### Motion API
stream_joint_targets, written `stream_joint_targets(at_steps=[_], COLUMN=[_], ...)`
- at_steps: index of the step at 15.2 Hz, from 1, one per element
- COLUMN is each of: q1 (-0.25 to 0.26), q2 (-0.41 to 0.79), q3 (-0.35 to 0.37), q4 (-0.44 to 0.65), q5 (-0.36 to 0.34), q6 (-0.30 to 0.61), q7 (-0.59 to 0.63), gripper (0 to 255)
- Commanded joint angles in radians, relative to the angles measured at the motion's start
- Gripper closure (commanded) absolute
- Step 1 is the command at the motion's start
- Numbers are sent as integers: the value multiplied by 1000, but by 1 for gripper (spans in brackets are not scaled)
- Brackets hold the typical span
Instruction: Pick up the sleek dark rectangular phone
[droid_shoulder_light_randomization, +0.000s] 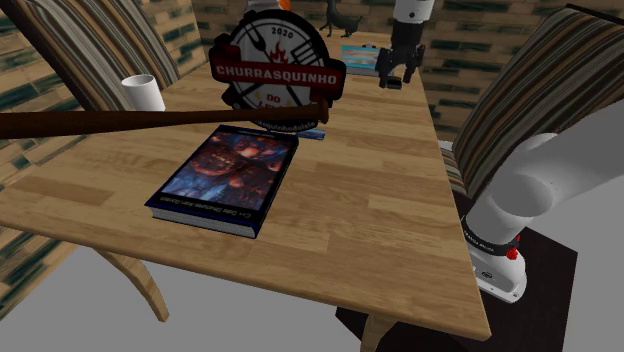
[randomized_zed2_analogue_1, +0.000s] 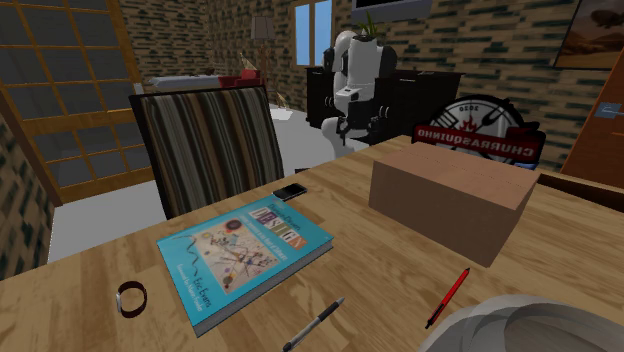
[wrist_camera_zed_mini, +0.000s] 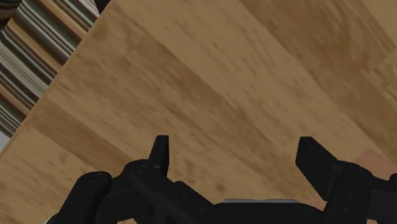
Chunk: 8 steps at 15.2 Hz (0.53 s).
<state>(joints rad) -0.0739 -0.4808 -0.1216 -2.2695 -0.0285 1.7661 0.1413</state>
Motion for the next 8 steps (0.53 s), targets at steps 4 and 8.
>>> stream_joint_targets(at_steps=[4, 8], q1=[-46, -79], q2=[156, 277], q3=[-39, -73], q4=[94, 183], q5=[-18, -24], q6=[69, 106], q7=[47, 81], gripper=[0, 0])
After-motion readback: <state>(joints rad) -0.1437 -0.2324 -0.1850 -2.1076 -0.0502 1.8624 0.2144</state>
